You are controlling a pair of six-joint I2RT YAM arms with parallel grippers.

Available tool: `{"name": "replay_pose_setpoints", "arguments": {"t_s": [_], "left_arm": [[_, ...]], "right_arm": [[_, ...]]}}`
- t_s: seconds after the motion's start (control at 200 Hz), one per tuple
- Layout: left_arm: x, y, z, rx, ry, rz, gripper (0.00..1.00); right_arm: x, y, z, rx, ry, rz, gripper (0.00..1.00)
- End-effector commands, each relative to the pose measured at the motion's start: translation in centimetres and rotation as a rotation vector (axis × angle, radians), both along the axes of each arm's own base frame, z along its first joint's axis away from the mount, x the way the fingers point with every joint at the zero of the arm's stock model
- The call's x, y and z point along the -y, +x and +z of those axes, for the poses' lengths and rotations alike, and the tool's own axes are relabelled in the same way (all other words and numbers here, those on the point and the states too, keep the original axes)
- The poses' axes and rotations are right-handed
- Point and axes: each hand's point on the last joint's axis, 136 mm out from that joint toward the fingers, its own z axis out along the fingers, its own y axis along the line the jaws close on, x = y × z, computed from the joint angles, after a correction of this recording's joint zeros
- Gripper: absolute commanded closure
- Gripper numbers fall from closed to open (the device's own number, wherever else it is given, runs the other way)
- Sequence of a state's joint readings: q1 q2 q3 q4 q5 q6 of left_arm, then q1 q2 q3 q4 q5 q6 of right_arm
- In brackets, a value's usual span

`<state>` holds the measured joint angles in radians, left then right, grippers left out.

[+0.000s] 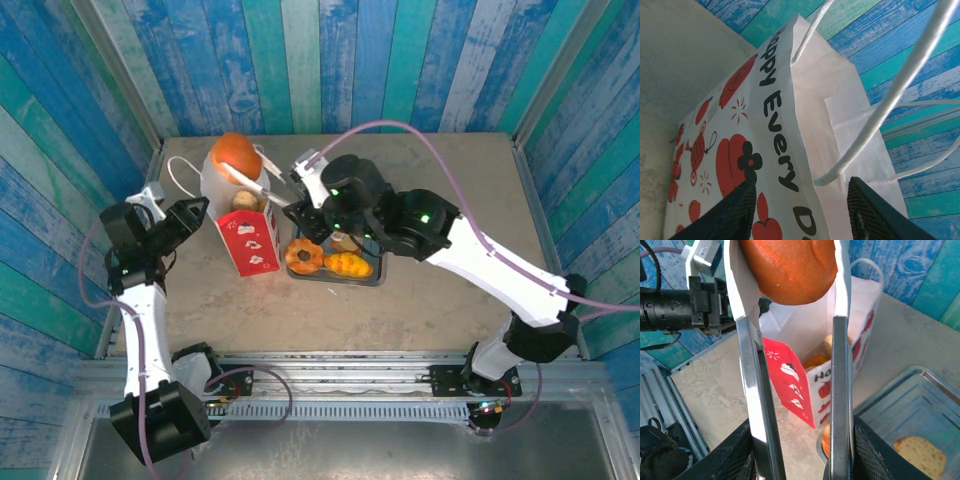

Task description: Place the fake bread into the paper bag

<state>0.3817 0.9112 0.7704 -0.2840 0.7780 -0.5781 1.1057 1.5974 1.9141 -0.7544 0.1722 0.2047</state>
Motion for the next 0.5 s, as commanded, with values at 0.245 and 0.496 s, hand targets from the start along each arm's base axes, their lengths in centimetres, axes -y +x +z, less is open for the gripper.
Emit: {"name": "replay_pose_setpoints", "arguments": {"t_s": [0.245, 0.496], "left_arm": [[0.6, -0.1, -0.7, 0.005, 0.004, -0.026, 0.6], [0.4, -0.2, -1.1, 0.0, 0.01, -0.009, 0.64]], "right_arm": [[-4.0, 1.1, -1.0, -0.014, 0.015, 0.017, 0.54], [-4.2, 3.0, -4.3, -0.017, -0.099, -0.068, 0.53]]}}
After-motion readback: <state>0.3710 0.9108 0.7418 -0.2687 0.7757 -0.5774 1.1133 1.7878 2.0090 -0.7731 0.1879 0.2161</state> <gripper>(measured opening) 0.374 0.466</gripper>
